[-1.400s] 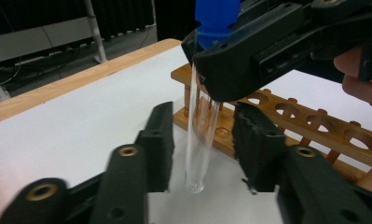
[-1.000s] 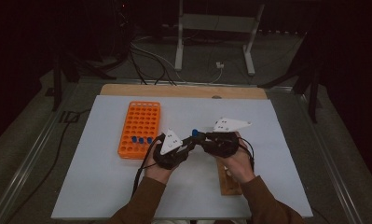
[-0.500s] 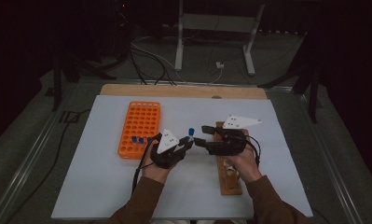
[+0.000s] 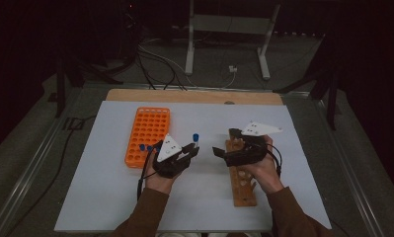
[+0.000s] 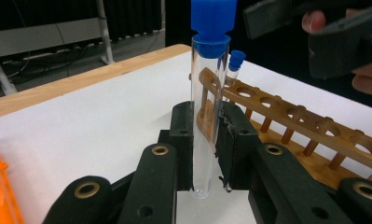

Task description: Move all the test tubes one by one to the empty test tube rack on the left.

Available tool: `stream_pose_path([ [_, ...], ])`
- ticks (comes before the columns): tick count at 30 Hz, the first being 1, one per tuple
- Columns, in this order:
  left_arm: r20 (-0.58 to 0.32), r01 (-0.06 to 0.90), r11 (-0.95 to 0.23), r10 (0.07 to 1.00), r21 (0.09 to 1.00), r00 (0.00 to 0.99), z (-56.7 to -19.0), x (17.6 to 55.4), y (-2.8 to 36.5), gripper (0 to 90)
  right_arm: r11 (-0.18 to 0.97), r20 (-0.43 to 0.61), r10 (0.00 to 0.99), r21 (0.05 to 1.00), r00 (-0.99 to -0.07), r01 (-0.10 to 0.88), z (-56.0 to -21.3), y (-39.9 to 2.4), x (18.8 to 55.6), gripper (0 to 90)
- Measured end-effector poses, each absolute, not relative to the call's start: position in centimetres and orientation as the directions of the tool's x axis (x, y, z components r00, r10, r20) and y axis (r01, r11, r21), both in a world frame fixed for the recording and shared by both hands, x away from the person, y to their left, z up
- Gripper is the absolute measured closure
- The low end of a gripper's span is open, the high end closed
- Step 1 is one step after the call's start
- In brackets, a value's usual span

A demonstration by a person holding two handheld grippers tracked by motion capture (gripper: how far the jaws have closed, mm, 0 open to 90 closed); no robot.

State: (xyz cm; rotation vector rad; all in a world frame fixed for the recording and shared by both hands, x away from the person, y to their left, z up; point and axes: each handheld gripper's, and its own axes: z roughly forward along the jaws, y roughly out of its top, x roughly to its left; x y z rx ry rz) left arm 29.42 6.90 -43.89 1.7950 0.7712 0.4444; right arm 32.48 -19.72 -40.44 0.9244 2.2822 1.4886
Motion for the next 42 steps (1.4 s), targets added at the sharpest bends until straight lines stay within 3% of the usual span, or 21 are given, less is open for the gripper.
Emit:
stream_pose_path([
  [11, -0.082, 0.294, -0.184, 0.706, 0.938, 0.703, -43.6, 29.4, 8.3, 78.7, 0.268, 0.101, 0.672, 0.89, -0.733, 0.368, -41.0, -21.2, 32.4, 0.0],
  [42, -0.123, 0.296, -0.083, 0.778, 0.952, 0.616, -42.6, 28.2, 15.2, 78.7, 0.214, 0.121, 0.719, 0.899, -0.684, 0.383, -41.5, -24.7, 31.9, 0.0],
])
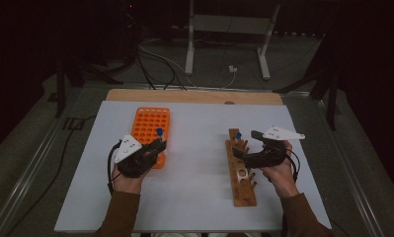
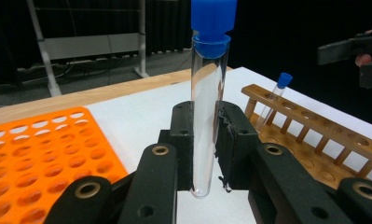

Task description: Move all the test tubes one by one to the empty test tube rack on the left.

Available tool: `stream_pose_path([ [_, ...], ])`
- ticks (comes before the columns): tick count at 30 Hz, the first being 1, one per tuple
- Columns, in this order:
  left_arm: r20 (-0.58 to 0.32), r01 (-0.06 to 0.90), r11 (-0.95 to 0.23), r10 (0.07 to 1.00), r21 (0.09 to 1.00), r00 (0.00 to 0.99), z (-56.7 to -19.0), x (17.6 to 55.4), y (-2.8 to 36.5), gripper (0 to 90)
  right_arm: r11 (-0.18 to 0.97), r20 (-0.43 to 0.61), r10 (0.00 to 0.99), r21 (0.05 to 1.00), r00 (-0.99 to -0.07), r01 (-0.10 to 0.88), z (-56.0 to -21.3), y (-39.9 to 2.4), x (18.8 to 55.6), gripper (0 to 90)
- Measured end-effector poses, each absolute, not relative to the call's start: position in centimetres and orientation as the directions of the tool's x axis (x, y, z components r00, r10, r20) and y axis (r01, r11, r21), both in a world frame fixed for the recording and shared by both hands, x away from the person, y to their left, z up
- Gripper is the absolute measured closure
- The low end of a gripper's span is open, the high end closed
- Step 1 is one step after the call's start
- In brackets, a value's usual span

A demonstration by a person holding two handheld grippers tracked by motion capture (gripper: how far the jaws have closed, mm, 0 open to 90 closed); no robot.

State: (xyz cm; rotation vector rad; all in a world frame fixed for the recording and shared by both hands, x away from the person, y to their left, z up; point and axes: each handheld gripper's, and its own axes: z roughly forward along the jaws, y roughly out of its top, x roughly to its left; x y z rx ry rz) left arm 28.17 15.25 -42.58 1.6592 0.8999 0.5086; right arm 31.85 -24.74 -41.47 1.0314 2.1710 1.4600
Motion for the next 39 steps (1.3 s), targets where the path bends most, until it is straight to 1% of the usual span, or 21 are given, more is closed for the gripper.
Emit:
stream_pose_path([
  [12, -0.147, 0.317, -0.063, 0.789, 0.946, 0.596, -42.2, 27.8, 18.2, 78.5, 0.205, 0.112, 0.725, 0.907, -0.68, 0.368, -41.1, -25.0, 31.5, 0.0],
  [19, -0.154, 0.319, -0.039, 0.815, 0.947, 0.558, -42.4, 27.8, 20.0, 78.5, 0.19, 0.126, 0.736, 0.904, -0.666, 0.382, -41.5, -25.7, 31.5, 0.0],
  [25, -0.147, 0.321, -0.038, 0.834, 0.946, 0.531, -43.1, 27.9, 20.7, 78.4, 0.171, 0.14, 0.742, 0.906, -0.655, 0.387, -41.6, -26.5, 31.4, 0.0],
  [28, -0.149, 0.327, -0.038, 0.837, 0.944, 0.526, -43.3, 28.0, 20.9, 78.4, 0.17, 0.145, 0.739, 0.904, -0.658, 0.391, -41.8, -26.4, 31.5, 0.0],
  [33, -0.127, 0.325, -0.054, 0.85, 0.944, 0.511, -43.5, 28.0, 21.1, 78.4, 0.176, 0.143, 0.736, 0.904, -0.661, 0.391, -41.9, -26.2, 31.5, 0.0],
  [39, -0.117, 0.33, -0.052, 0.874, 0.942, 0.472, -44.4, 28.2, 21.5, 78.4, 0.168, 0.148, 0.735, 0.906, -0.661, 0.389, -41.8, -26.3, 31.4, 0.0],
])
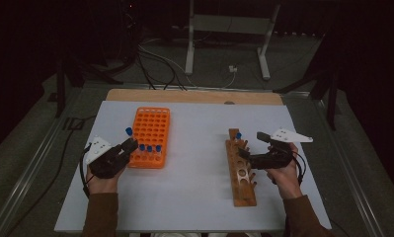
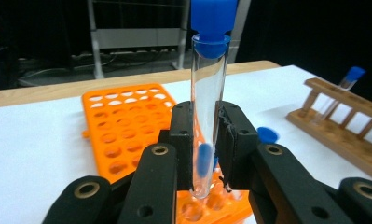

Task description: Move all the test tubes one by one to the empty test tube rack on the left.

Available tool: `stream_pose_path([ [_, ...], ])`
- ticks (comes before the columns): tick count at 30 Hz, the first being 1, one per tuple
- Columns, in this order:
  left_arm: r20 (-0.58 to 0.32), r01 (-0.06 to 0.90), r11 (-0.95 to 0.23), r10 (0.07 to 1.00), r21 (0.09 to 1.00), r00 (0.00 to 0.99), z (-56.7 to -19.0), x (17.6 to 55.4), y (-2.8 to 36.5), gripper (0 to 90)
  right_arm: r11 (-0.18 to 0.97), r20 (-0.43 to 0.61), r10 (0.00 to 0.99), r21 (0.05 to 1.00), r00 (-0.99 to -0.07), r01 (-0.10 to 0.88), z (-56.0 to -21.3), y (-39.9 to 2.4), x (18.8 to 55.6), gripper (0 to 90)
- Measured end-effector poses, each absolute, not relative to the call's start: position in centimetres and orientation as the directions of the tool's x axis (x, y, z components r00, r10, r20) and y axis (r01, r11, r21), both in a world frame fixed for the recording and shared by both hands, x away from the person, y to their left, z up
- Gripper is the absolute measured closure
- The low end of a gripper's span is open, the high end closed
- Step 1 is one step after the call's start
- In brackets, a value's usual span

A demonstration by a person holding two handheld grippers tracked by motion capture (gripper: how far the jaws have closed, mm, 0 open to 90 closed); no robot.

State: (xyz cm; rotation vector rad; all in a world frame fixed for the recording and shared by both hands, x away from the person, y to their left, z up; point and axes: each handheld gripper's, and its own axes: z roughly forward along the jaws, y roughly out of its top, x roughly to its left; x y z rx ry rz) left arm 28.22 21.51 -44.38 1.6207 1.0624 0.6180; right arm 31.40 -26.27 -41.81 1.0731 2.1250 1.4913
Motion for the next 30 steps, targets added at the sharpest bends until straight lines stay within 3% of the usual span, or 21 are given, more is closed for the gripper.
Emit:
stream_pose_path([
  [30, -0.076, 0.431, -0.132, 0.898, 0.893, 0.432, -48.4, 29.5, 21.3, 78.3, 0.165, 0.149, 0.731, 0.908, -0.666, 0.385, -41.8, -26.2, 31.3, 0.0],
])
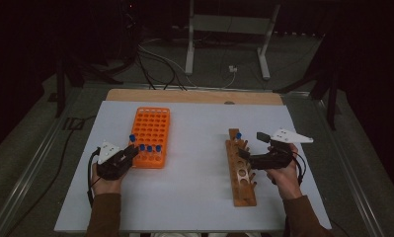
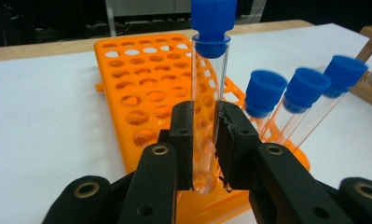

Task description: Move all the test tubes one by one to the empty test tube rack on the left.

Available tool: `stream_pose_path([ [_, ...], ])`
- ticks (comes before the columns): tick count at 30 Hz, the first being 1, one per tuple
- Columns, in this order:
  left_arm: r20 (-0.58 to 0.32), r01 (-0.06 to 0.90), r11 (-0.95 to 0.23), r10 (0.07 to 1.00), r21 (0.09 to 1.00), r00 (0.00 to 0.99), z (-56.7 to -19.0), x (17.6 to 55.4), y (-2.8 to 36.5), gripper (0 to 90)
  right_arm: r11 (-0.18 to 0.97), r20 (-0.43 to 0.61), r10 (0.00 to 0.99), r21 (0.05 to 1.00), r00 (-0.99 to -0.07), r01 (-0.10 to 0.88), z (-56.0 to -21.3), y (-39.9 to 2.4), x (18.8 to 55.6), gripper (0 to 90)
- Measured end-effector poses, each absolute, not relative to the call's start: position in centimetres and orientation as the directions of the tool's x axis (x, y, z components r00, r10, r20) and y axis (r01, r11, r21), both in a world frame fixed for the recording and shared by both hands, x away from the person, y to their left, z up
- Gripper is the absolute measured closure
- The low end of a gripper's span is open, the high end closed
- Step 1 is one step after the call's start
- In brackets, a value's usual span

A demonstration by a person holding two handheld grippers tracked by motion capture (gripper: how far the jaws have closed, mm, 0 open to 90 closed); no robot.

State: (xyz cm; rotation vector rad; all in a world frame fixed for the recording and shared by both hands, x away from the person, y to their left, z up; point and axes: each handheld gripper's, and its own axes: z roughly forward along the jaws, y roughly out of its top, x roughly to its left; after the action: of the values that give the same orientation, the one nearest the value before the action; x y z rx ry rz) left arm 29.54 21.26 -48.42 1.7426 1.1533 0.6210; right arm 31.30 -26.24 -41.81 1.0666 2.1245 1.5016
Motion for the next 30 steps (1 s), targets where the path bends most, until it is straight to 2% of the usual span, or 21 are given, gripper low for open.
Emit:
stream_pose_path([
  [18, -0.004, 0.496, -0.247, 0.892, 0.832, 0.452, -49.44, 29.37, 20.49, 78.4, 0.17, 0.147, 0.728, 0.907, -0.669, 0.385, -41.89, -26.15, 31.22, 0.0],
  [30, -0.032, 0.517, -0.229, 0.894, 0.825, 0.447, -49.32, 29.42, 20.57, 77.6, 0.173, 0.147, 0.726, 0.906, -0.672, 0.385, -41.96, -26.06, 31.23, 0.0],
])
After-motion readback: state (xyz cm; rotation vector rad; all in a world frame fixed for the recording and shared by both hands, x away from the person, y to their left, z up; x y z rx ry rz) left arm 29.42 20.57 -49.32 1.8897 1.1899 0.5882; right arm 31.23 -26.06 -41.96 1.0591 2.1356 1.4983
